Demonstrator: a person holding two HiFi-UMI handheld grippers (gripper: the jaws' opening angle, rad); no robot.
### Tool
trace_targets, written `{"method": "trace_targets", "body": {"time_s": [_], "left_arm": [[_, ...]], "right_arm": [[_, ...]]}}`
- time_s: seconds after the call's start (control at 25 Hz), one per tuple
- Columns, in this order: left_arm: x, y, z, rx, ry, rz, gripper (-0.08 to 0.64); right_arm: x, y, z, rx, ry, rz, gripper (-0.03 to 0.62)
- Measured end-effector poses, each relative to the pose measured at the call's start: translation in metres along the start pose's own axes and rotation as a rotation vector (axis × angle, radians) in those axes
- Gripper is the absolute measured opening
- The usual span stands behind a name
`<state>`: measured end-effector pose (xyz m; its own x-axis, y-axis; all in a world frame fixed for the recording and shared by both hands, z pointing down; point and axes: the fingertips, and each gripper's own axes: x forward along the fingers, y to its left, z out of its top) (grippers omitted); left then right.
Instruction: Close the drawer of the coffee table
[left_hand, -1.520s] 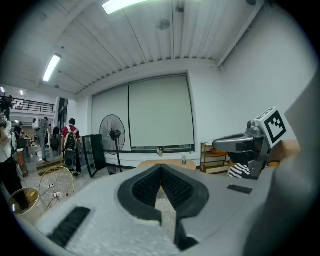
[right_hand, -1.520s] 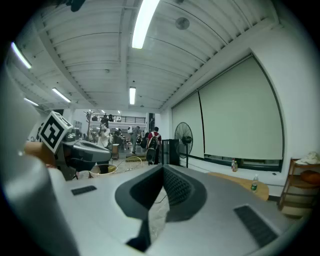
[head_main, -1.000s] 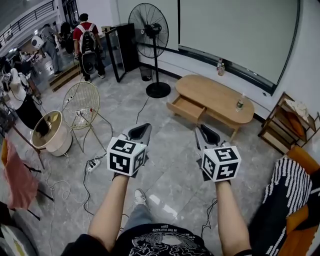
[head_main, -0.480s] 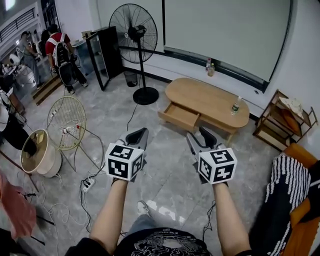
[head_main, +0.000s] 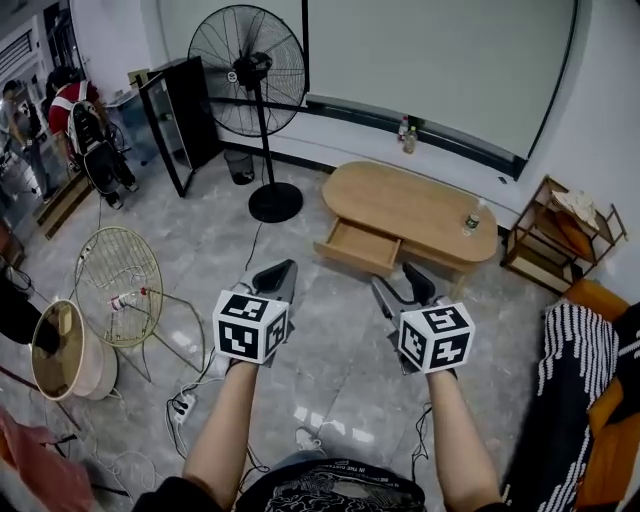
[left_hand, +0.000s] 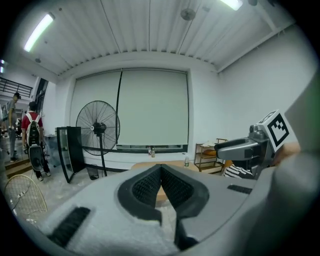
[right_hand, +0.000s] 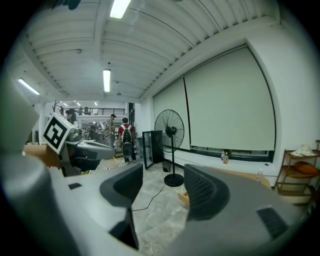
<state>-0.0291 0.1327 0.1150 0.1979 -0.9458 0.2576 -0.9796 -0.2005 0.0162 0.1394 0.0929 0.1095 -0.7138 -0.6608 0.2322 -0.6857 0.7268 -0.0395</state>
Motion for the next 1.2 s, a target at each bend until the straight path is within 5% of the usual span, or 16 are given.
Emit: {"method": "trace_targets", "body": {"time_s": [0.52, 1.2], "left_arm": [[0.032, 0.075, -0.010, -0.015, 0.006, -0.085, 0.008], [0.070, 0.102, -0.005, 0.025, 0.006, -0.112, 0.008]], "right_arm": [[0.072, 0.023, 0.006, 0.012, 0.023, -0.077, 0.265], [0.111, 0.004, 0.010, 0.032, -0.011, -0.108, 0.267]]}}
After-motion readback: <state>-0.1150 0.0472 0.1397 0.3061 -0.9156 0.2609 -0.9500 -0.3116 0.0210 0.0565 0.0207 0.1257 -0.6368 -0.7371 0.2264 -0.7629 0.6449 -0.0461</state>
